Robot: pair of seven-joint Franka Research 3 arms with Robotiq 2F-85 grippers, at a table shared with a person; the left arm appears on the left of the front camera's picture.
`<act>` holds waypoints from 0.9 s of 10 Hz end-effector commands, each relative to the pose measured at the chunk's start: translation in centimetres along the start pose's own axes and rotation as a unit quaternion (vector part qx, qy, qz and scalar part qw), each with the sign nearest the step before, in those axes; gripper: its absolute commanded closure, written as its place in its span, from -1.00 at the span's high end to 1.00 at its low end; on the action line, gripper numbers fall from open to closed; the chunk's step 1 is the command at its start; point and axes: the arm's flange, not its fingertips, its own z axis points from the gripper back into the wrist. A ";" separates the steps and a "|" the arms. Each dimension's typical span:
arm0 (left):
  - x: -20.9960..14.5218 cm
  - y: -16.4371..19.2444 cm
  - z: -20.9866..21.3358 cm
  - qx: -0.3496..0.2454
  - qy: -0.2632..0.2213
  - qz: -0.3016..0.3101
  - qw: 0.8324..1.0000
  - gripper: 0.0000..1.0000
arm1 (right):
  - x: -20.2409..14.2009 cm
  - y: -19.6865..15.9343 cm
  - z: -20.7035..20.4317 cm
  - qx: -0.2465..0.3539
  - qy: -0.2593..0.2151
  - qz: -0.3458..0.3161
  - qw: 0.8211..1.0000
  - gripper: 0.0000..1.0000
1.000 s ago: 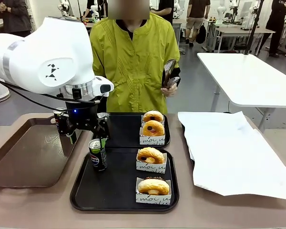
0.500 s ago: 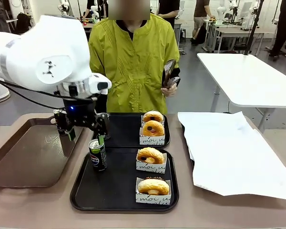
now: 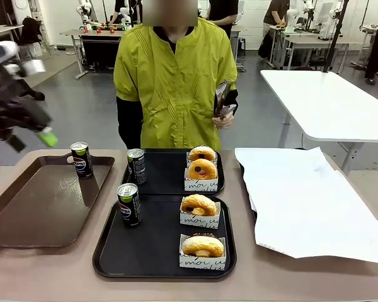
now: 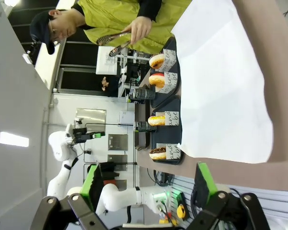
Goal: Set up donuts and drinks on trays.
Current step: Pick up one Pepsi coke from the Handle tray and place it on the Flat Tray without a Pepsi coke.
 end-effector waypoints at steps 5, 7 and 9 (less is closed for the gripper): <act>-4.0 13.5 -1.1 -0.353 -0.068 0.044 0.932 1.00 | -0.1 0.0 -0.2 0.007 -0.002 0.006 1.000 1.00; -5.8 15.3 -1.7 -0.372 -0.114 0.048 0.920 1.00 | -0.1 0.0 -0.2 0.007 -0.002 0.006 1.000 1.00; -6.5 15.4 -2.2 -0.344 -0.127 0.066 0.928 1.00 | -0.1 0.0 -0.2 0.007 -0.002 0.006 1.000 1.00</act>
